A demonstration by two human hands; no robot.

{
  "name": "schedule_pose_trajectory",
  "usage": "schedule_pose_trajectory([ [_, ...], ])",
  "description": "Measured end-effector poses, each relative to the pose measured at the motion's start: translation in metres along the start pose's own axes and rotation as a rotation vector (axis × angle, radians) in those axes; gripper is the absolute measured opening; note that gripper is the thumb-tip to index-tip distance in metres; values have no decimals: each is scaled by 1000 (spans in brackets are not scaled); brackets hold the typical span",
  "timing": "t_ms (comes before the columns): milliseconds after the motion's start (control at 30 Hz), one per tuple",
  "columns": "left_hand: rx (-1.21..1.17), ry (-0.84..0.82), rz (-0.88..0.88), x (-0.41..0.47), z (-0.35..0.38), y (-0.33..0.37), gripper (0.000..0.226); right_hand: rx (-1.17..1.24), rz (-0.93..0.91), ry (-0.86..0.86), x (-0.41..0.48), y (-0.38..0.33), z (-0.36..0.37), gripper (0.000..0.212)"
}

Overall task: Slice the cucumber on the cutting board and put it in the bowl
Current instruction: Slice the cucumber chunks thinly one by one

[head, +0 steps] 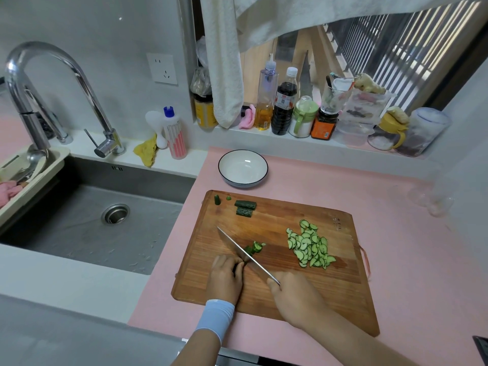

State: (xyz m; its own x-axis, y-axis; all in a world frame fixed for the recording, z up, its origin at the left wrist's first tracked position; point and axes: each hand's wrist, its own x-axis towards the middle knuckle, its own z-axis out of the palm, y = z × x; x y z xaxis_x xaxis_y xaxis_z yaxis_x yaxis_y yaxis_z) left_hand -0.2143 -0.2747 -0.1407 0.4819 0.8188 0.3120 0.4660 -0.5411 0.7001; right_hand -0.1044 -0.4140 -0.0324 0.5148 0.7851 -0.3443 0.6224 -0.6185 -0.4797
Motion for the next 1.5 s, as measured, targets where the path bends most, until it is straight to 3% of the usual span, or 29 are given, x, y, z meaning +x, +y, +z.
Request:
schedule_pose_trajectory([
  [567, 4, 10, 12, 1, 0, -2, 16, 0, 56, -46, 12, -15, 0, 30],
  [700, 0, -15, 2, 1, -1, -2, 19, 27, 66, -87, 12, -15, -4, 38],
  [967, 0, -82, -3, 14, -1, 3, 8, 136, 22, -33, 5, 6, -54, 41],
  [1067, -101, 5, -137, 30, -13, 15, 13, -34, -49, 64, 4, 22, -70, 25],
  [1200, -193, 206, -275, 65, -39, 46, 26, -398, -185, 181, 3, 46, -88, 38],
  [1267, -214, 63, -196, 81, -41, 67, 27, -533, -253, 148, 5, 58, -94, 33],
  [1400, -69, -587, -167, 89, -16, 103, 37, -641, -303, 108, 8, 74, -101, 41],
  [1500, -4, -695, -92, 86, 1, 119, 39, -646, -303, 122, 6, 80, -106, 38],
])
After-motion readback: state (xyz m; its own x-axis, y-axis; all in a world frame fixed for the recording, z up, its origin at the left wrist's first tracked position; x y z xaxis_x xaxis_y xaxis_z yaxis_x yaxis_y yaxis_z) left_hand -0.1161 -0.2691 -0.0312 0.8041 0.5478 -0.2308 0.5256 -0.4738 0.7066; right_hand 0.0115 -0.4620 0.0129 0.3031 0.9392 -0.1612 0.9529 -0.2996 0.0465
